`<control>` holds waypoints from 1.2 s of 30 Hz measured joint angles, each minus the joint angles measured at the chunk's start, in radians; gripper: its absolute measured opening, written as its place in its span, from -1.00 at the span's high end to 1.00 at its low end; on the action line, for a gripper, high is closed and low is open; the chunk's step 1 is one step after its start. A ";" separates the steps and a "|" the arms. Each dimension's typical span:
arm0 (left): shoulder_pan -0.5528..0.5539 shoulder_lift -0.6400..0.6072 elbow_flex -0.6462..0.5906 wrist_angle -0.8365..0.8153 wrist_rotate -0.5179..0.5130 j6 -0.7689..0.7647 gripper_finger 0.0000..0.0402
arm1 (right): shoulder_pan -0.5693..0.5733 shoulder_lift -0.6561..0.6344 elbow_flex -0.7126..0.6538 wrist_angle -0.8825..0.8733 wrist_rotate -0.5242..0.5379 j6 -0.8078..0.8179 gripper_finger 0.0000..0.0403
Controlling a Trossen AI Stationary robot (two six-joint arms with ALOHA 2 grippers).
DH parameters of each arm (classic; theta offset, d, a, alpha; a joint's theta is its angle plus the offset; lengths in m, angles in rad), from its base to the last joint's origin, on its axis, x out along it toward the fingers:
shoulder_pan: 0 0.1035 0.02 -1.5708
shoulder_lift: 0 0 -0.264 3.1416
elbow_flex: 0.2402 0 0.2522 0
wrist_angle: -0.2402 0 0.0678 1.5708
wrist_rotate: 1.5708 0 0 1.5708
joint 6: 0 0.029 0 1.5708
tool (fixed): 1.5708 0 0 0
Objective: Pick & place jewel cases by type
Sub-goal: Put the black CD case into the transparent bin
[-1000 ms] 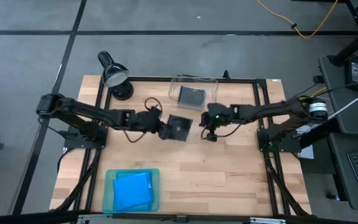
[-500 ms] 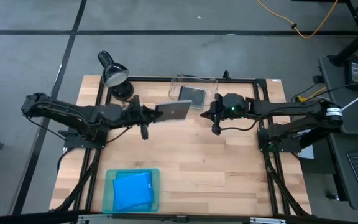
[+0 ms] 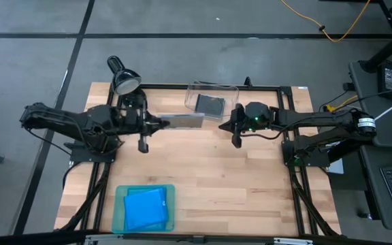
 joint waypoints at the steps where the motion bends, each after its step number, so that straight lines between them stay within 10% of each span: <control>1: 0.000 -0.005 0.011 -0.002 0.013 0.023 0.91 | 0.000 0.000 0.000 0.008 -0.018 0.006 0.96; 20: -0.067 0.011 0.340 -0.234 0.042 0.602 0.91 | 0.000 -0.011 0.001 0.173 -0.085 0.043 0.96; 36: -0.306 0.165 0.517 -0.344 -0.423 1.373 0.91 | -0.002 -0.011 0.001 0.179 -0.074 0.100 0.96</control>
